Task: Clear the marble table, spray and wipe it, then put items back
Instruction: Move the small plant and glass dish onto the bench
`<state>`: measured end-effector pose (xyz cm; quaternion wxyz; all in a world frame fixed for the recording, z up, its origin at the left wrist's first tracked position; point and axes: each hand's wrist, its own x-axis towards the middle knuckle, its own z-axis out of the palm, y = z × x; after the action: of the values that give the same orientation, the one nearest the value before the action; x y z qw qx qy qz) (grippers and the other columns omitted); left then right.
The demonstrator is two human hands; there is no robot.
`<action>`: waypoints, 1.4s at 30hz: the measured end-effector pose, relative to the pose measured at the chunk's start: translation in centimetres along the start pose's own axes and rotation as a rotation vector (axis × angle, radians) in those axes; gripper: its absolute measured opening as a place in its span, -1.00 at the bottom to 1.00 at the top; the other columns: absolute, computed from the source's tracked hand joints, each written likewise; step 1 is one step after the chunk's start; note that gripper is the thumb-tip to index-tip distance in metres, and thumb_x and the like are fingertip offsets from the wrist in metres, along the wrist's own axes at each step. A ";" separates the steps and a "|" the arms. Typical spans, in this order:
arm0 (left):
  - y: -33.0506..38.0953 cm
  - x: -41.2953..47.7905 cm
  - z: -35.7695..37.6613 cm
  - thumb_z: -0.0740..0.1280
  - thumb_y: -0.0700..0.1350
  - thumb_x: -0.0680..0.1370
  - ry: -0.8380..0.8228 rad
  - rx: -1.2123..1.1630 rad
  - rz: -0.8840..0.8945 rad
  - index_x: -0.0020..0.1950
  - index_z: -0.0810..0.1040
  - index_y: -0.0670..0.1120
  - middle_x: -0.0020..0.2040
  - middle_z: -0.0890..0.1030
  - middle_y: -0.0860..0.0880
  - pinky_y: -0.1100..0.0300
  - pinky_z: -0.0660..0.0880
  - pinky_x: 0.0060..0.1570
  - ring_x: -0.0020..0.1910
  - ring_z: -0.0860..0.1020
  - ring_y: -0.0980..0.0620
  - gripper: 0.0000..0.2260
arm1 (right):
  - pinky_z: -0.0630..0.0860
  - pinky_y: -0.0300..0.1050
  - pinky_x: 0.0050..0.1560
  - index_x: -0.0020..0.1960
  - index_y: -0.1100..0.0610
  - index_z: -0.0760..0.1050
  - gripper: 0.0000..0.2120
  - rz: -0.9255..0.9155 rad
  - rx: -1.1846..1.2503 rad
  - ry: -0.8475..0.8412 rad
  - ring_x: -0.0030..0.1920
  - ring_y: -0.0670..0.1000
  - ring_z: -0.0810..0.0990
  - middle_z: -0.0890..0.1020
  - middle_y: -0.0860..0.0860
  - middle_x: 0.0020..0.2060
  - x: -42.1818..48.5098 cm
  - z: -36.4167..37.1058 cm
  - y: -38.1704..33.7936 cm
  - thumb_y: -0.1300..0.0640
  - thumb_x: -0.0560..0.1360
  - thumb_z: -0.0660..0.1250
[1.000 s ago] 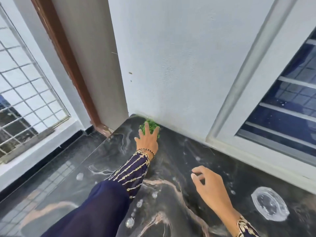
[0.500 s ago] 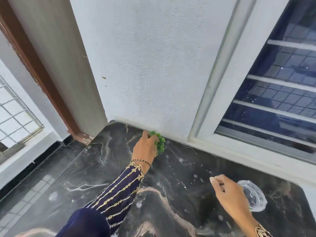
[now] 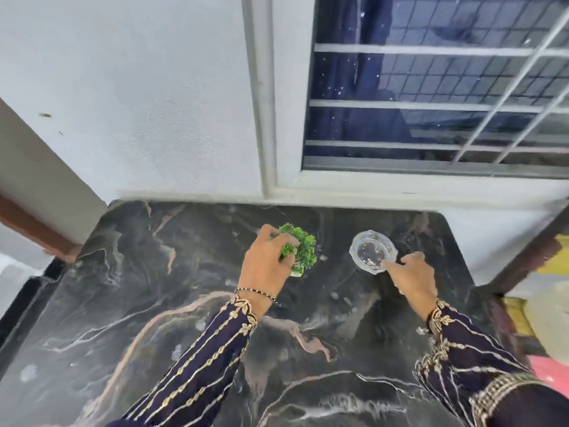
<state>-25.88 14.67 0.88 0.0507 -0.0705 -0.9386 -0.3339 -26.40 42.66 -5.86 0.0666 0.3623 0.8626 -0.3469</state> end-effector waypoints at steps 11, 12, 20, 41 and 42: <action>6.1 -1.6 5.2 0.45 -0.16 0.43 -0.110 -0.026 0.140 -0.03 0.66 0.05 -0.06 0.48 0.08 0.27 0.44 -0.20 -0.36 0.41 0.18 -0.83 | 0.32 -0.23 -0.40 -0.26 0.14 0.39 -0.78 -0.032 0.082 -0.033 -0.42 -0.08 0.65 0.60 0.03 -0.37 -2.4 -3.0 5.1 0.11 0.52 0.31; 7.2 -1.7 5.9 0.45 -0.16 0.43 -0.127 -0.027 0.158 -0.03 0.66 0.05 -0.06 0.48 0.08 0.26 0.44 -0.18 -0.35 0.41 0.17 -0.83 | 0.31 -0.27 -0.42 -0.25 0.13 0.39 -0.78 -0.034 0.087 -0.025 -0.41 -0.10 0.65 0.61 0.03 -0.37 -2.9 -3.9 6.2 0.11 0.53 0.31; 18.9 -3.9 14.5 0.45 -0.16 0.44 -0.284 -0.114 0.278 -0.04 0.67 0.05 -0.05 0.49 0.07 0.30 0.39 -0.25 -0.41 0.38 0.19 -0.85 | 0.56 -0.12 -0.04 -0.04 0.13 0.54 -0.87 0.054 0.189 0.035 -0.29 -0.12 0.60 0.65 -0.06 -0.44 -2.6 -13.2 18.1 0.06 0.54 0.34; 54.6 -12.2 63.7 0.42 -0.33 0.39 -0.890 -0.072 0.600 0.04 0.67 -0.09 0.08 0.52 -0.09 0.25 0.39 0.10 0.07 0.52 -0.02 -0.73 | 0.55 -0.04 -0.19 0.20 0.29 0.47 -0.76 0.553 0.185 0.229 -0.20 0.20 0.67 0.72 0.20 -0.30 14.2 -33.6 63.7 0.27 0.54 0.31; 54.9 -12.3 65.7 0.41 -0.35 0.38 -0.888 -0.066 0.603 0.02 0.67 -0.10 0.06 0.52 -0.10 0.25 0.39 0.09 0.06 0.53 -0.04 -0.72 | 0.51 -0.06 -0.23 0.21 0.29 0.47 -0.75 0.576 0.186 0.223 -0.20 0.20 0.66 0.72 0.21 -0.28 14.9 -33.4 65.1 0.28 0.54 0.30</action>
<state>-7.83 97.27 -17.58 -0.2595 -0.4730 -0.7968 -0.2721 10.94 105.18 -22.08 0.0338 0.6318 0.6912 -0.3492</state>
